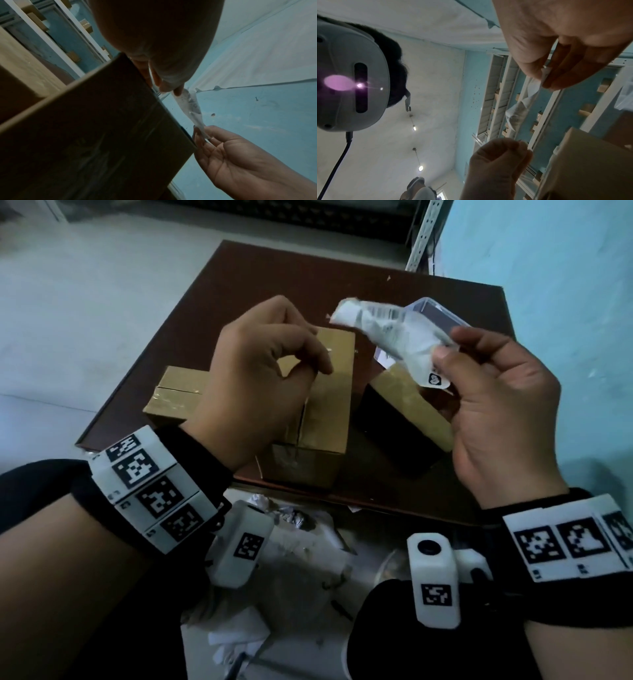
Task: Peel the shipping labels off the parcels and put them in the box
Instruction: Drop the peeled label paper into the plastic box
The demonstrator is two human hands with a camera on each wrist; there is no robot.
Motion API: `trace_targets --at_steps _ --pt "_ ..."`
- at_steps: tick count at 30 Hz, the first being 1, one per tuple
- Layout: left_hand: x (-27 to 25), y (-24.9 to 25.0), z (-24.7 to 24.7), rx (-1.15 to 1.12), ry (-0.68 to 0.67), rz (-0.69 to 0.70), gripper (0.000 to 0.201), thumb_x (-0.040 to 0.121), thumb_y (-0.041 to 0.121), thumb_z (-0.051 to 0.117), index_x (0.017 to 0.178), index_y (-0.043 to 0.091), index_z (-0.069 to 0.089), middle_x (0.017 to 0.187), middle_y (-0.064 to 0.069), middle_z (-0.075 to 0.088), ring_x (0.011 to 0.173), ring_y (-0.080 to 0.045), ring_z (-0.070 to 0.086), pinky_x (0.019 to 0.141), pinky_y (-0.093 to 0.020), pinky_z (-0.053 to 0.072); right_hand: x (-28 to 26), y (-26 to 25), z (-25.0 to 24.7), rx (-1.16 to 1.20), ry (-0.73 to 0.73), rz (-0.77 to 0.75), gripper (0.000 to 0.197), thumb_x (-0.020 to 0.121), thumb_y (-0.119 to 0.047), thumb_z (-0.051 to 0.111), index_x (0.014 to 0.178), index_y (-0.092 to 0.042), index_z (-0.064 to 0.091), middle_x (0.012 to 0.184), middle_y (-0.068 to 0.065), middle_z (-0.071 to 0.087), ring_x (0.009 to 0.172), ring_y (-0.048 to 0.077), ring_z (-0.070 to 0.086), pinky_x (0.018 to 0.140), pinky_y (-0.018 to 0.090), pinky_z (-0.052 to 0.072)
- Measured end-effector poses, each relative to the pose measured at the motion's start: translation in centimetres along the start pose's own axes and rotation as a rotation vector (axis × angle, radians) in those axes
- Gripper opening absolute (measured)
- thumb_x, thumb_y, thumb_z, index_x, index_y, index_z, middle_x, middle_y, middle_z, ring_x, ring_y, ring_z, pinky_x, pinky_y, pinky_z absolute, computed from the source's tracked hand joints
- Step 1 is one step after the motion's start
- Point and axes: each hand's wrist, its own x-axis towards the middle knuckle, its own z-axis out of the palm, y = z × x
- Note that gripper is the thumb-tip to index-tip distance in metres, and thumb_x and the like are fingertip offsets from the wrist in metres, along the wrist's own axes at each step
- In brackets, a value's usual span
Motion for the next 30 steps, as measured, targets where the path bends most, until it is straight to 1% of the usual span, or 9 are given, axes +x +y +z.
trace_targets --at_steps 4,9,18,21,22,24,26,28,30 --pt "0.3 0.7 0.6 0.003 -0.088 -0.050 0.011 0.096 0.014 0.073 0.106 0.016 0.076 0.110 0.000 0.067 0.100 -0.010 0.067 0.085 -0.026 0.059 0.5 -0.3 -1.0 0.030 0.026 0.112 0.017 0.096 0.000 0.075 0.106 -0.014 0.076 0.108 0.014 0.082 0.102 0.028 0.080 0.085 0.040 0.065" --pt "0.3 1.3 1.6 0.063 -0.178 -0.110 0.010 0.099 0.025 0.070 0.105 0.020 0.076 0.099 0.011 0.070 0.087 -0.002 0.066 0.077 -0.030 0.060 1.6 -0.6 -2.0 0.062 0.159 0.173 0.025 0.101 0.001 0.067 0.123 -0.009 0.073 0.107 0.020 0.077 0.101 0.029 0.078 0.088 0.038 0.067" --pt "0.7 2.0 3.6 0.034 -0.149 -0.193 0.016 0.097 0.031 0.064 0.100 0.021 0.075 0.096 0.008 0.070 0.085 -0.011 0.067 0.073 -0.042 0.059 4.6 0.4 -3.6 0.250 0.404 0.261 0.031 0.102 0.001 0.057 0.128 -0.010 0.071 0.110 0.009 0.078 0.101 0.019 0.081 0.089 0.031 0.064" --pt "0.9 2.1 4.3 0.028 -0.140 -0.191 0.015 0.098 0.030 0.064 0.099 0.020 0.075 0.093 0.008 0.070 0.083 -0.012 0.066 0.071 -0.042 0.058 4.9 0.8 -3.5 0.197 0.380 0.308 0.023 0.102 0.000 0.055 0.096 -0.015 0.072 0.112 0.014 0.078 0.108 0.015 0.077 0.104 0.034 0.058" --pt "0.9 2.2 4.4 0.027 -0.136 -0.190 0.014 0.098 0.029 0.064 0.098 0.021 0.075 0.092 0.008 0.070 0.082 -0.012 0.066 0.070 -0.041 0.057 4.9 0.9 -3.3 0.154 0.354 0.319 0.026 0.101 -0.001 0.057 0.083 -0.015 0.067 0.102 0.014 0.080 0.095 0.005 0.078 0.102 0.030 0.057" --pt "1.1 2.2 4.8 0.028 -0.130 -0.198 0.015 0.098 0.030 0.064 0.098 0.021 0.075 0.092 0.009 0.071 0.082 -0.012 0.066 0.070 -0.041 0.058 4.9 1.3 -3.0 0.068 0.301 0.354 0.026 0.101 -0.002 0.060 0.077 -0.013 0.064 0.072 0.001 0.071 0.053 -0.005 0.065 0.067 0.010 0.058" --pt "1.2 2.2 5.0 0.028 -0.120 -0.211 0.017 0.097 0.031 0.063 0.098 0.021 0.076 0.093 0.009 0.072 0.086 -0.013 0.068 0.073 -0.041 0.058 4.9 1.4 -2.8 0.001 0.292 0.366 0.017 0.102 -0.003 0.059 0.091 -0.011 0.069 0.073 -0.006 0.067 0.045 -0.007 0.059 0.043 0.009 0.044" --pt "1.2 2.3 5.0 0.022 -0.120 -0.229 0.018 0.096 0.031 0.062 0.099 0.021 0.076 0.094 0.009 0.073 0.089 -0.013 0.068 0.075 -0.042 0.058 4.9 1.4 -2.8 -0.022 0.295 0.318 0.024 0.103 -0.001 0.058 0.122 -0.010 0.070 0.100 -0.005 0.073 0.059 -0.012 0.065 0.047 0.008 0.045" --pt "1.2 2.3 4.9 0.015 -0.129 -0.241 0.018 0.097 0.031 0.062 0.101 0.021 0.077 0.096 0.009 0.073 0.091 -0.013 0.068 0.076 -0.042 0.059 4.9 1.5 -2.6 0.007 0.300 0.251 0.039 0.100 0.004 0.058 0.135 -0.011 0.067 0.115 -0.005 0.074 0.069 -0.013 0.067 0.055 0.006 0.047"
